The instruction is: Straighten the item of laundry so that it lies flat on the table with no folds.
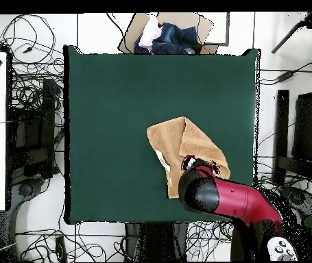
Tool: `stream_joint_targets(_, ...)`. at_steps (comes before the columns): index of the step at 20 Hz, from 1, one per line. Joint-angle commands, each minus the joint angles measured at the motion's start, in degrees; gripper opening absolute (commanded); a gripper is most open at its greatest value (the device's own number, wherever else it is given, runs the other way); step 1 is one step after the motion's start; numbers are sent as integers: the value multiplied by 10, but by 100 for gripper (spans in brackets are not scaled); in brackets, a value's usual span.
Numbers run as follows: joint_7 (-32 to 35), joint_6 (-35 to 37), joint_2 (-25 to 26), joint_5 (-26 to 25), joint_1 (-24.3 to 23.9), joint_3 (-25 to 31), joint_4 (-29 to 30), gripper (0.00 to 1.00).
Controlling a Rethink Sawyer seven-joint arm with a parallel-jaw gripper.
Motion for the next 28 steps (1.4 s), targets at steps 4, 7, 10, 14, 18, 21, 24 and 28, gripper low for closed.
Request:
stream_joint_targets(4,-62,44,-20,-50,-77,101,30,100)
stream_joint_targets(7,-47,39,-13,-60,-82,106,25,100)
stream_joint_targets(10,-33,30,-4,-67,-82,108,18,100)
stream_joint_targets(14,-9,-1,4,-81,-78,103,21,100)
stream_joint_targets(18,13,-23,11,-95,-64,88,29,100)
stream_joint_targets(21,16,-36,9,-105,-68,91,41,100)
stream_joint_targets(24,28,-48,4,-110,-64,89,47,100)
stream_joint_targets(28,41,-59,13,-108,-55,90,45,100)
